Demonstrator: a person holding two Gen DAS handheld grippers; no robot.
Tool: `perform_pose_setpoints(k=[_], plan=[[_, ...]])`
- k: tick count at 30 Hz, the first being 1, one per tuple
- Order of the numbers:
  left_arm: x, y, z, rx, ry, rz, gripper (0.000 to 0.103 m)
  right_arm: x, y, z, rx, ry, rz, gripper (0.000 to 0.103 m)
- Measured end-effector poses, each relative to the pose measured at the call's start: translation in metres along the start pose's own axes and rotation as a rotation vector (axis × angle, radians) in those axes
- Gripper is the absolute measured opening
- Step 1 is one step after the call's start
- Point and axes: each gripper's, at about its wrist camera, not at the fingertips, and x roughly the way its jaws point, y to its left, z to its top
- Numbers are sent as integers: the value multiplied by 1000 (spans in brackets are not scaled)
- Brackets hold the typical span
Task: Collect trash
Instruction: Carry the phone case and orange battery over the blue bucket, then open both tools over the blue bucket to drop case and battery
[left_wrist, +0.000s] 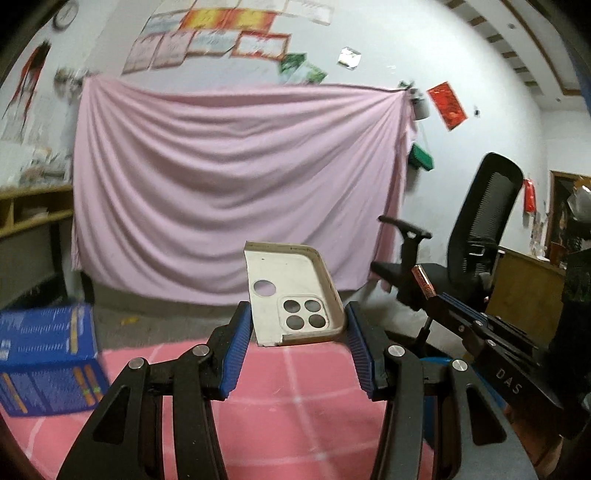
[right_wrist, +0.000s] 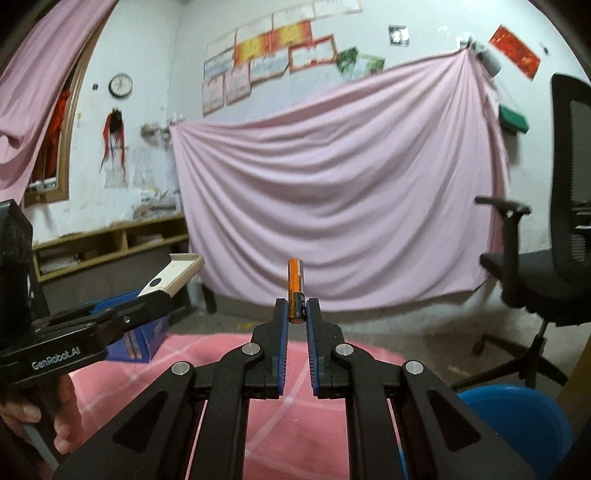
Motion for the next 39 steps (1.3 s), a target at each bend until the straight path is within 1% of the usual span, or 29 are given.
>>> perform_pose_setpoints(k=[3, 6, 8, 14, 18, 23, 32, 39], plan=[[0, -25, 3, 46, -30, -31, 45, -19, -12, 4, 6, -56, -34, 8], [8, -49, 3, 74, -21, -70, 45, -34, -28, 5, 30, -89, -62, 8], [14, -65, 0, 90, -13, -105, 45, -43, -39, 4, 42, -101, -83, 8], [32, -108, -5, 132, 19, -166, 45, -67, -67, 4, 70, -118, -145, 8], [46, -131, -6, 147, 59, -214, 45, -75, -86, -5, 91, -97, -186, 8], [63, -153, -8, 147, 118, -264, 45, -77, -109, -19, 117, -30, -217, 8], [78, -172, -12, 153, 194, -289, 45, -83, -139, -40, 194, 53, -236, 8], [84, -176, -20, 160, 237, -300, 45, -84, -152, -48, 238, 102, -253, 8]])
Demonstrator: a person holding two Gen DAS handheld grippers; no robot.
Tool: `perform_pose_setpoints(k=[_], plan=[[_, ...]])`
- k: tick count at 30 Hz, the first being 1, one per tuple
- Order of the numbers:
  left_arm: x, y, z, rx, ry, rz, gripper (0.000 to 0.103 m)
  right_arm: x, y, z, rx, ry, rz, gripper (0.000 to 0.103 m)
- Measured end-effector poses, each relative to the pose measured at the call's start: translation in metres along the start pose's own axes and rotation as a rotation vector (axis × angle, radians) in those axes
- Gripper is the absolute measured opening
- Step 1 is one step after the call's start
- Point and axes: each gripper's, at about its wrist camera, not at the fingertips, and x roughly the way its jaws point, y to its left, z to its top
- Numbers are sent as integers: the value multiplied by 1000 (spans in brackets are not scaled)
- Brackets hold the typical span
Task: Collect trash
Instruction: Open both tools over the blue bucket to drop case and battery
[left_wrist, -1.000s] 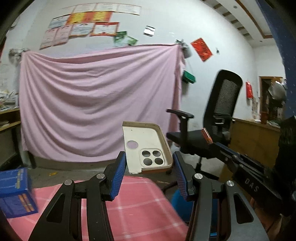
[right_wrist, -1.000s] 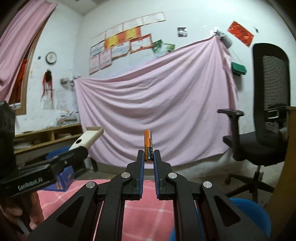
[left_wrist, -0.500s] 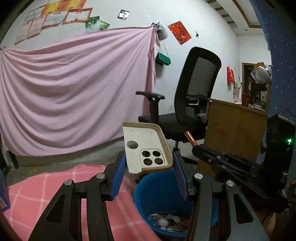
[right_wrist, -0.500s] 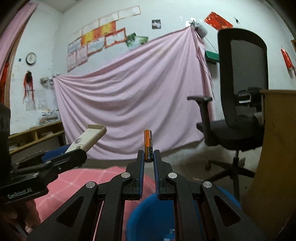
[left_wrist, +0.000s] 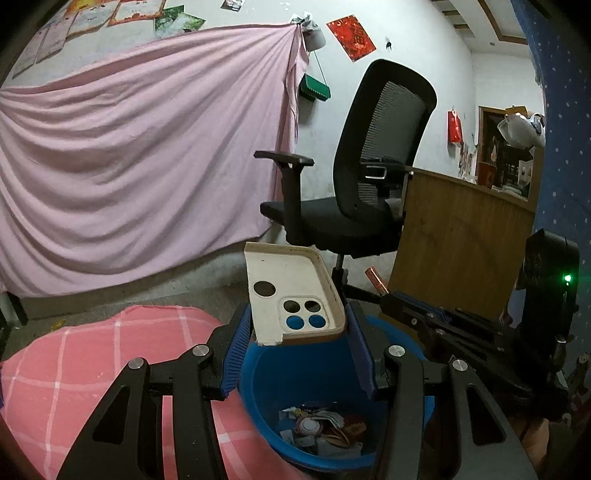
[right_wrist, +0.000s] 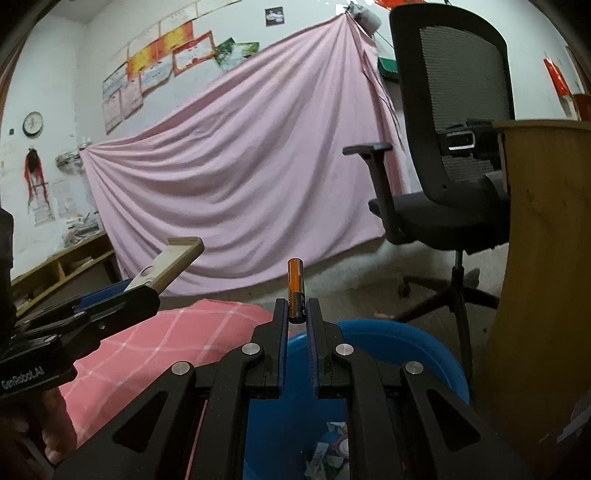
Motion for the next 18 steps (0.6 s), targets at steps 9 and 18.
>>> perform_pose_setpoints(k=[9, 18], plan=[[14, -3, -3, 1, 50, -12, 46, -1, -12, -3, 27, 25, -13, 8], [22, 3, -4, -21, 91, -21, 46, 2, -20, -3, 52, 51, -24, 8]])
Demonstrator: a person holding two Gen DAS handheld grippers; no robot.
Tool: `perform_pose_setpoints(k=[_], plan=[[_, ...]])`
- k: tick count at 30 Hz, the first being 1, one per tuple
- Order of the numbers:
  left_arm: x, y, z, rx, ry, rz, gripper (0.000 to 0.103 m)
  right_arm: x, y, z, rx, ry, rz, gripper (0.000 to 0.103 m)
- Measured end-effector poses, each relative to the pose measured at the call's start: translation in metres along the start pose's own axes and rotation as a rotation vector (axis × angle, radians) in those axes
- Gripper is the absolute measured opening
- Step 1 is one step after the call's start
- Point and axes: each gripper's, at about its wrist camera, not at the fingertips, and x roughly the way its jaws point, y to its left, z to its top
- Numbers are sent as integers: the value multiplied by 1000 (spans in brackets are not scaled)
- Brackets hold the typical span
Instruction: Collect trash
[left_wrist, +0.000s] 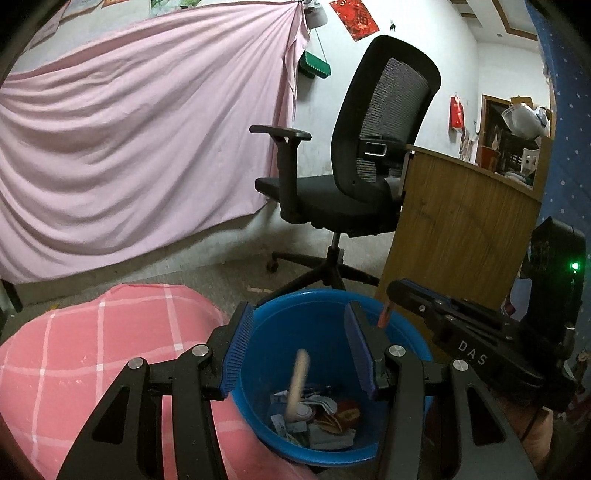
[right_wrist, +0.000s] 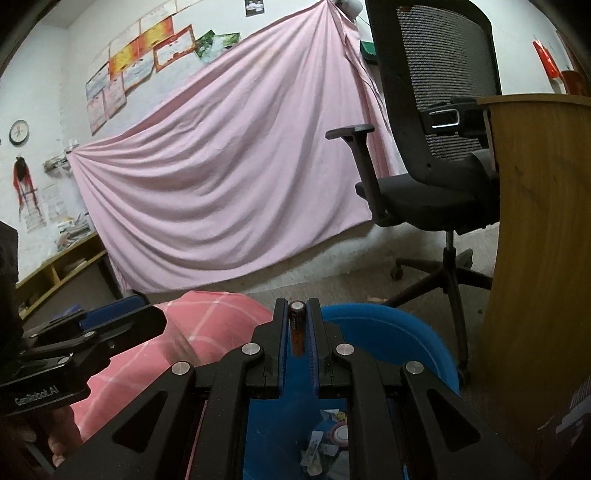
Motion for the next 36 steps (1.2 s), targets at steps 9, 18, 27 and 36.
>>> perform_pose_setpoints(k=[9, 18, 27, 36], plan=[[4, 9, 1, -23, 25, 7, 46, 2, -4, 1, 5, 7, -10, 9], [-2, 18, 1, -28, 27, 42, 49, 3, -2, 2, 0, 8, -8, 10], [-20, 41, -7, -75, -3, 126, 83, 2, 3, 3, -21, -8, -15, 28], [-53, 64, -15, -169, -77, 213, 101, -11, 16, 5, -60, -49, -52, 60]])
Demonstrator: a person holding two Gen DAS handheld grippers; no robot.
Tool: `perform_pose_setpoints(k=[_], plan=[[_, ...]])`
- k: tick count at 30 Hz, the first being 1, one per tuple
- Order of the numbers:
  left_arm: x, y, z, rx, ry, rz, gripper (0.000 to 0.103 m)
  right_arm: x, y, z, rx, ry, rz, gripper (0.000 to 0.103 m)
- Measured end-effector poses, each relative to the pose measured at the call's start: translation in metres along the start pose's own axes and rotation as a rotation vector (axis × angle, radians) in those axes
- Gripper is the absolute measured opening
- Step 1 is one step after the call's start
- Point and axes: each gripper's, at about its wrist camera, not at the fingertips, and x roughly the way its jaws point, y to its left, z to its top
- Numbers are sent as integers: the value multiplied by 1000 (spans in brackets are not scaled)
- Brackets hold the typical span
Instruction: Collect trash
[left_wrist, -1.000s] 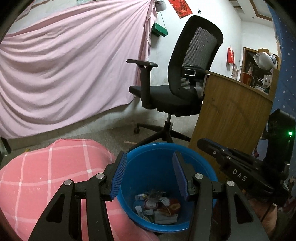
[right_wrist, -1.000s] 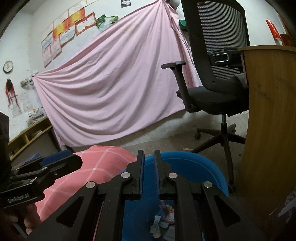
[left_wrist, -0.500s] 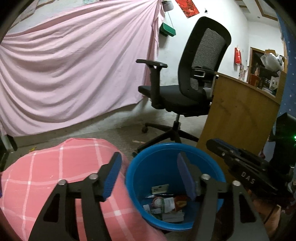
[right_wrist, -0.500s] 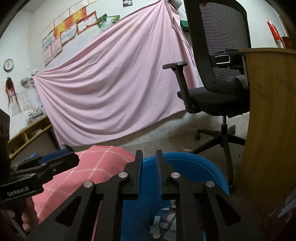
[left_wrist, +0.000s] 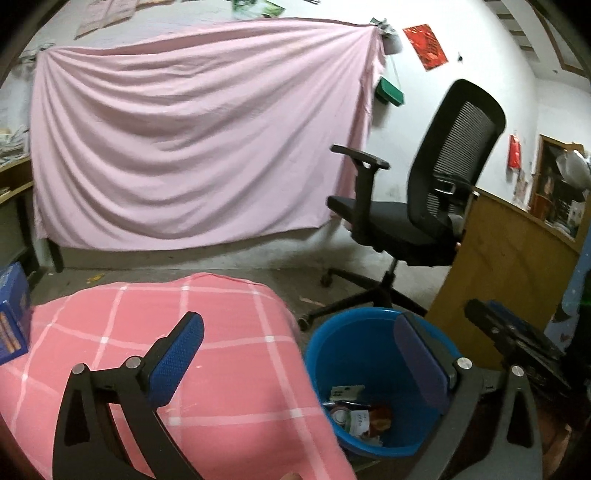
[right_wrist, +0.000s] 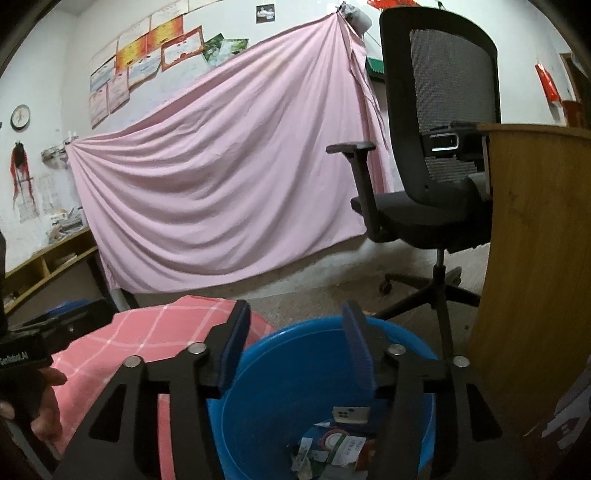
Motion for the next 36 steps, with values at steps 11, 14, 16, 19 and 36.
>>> perform_pose_setpoints(k=[11, 14, 16, 19, 36], plan=[[-28, 9, -7, 21, -59, 77, 101, -24, 20, 4, -36, -84, -15, 101], [-35, 13, -11, 11, -76, 112, 101, -27, 20, 6, -28, -95, -12, 103], [-39, 15, -12, 3, -85, 150, 101, -28, 19, 5, -21, -99, -18, 103], [-46, 18, -16, -3, -93, 150, 101, -33, 17, 1, -13, -99, -19, 103], [-78, 18, -40, -3, -91, 177, 101, -61, 38, -13, -63, -138, -23, 103]])
